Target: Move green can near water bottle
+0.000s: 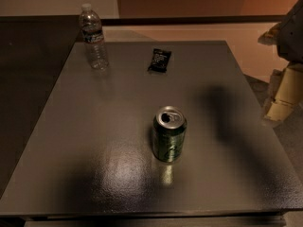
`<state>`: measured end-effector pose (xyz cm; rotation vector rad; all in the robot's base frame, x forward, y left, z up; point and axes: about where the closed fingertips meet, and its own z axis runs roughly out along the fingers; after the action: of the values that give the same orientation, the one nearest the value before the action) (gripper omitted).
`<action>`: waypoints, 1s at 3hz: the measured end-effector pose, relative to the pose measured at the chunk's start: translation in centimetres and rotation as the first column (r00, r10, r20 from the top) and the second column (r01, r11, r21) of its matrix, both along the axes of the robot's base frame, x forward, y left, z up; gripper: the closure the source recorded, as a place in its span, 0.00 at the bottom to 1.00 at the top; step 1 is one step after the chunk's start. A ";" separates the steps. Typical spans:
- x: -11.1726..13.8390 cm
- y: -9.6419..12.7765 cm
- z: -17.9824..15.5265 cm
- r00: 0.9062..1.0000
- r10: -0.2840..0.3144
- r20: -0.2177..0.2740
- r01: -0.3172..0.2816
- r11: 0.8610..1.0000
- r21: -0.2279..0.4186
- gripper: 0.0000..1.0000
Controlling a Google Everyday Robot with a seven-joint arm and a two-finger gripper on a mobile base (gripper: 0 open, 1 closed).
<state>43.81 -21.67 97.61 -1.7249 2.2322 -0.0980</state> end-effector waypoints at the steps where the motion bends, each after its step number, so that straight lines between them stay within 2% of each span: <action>1: 0.0 0.0 0.0 1.000 0.000 0.000 0.000 1.000 0.000 0.00; 2: 0.2 0.2 0.1 1.000 0.010 0.000 -0.010 1.000 0.017 0.00; 3: 0.0 1.5 -0.6 0.999 0.051 -0.011 -0.050 0.995 0.087 0.00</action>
Offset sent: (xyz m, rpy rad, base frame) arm 0.0030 0.0033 -0.0031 0.0391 0.0259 0.0255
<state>43.81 -20.19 96.98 -1.7391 2.1675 0.0217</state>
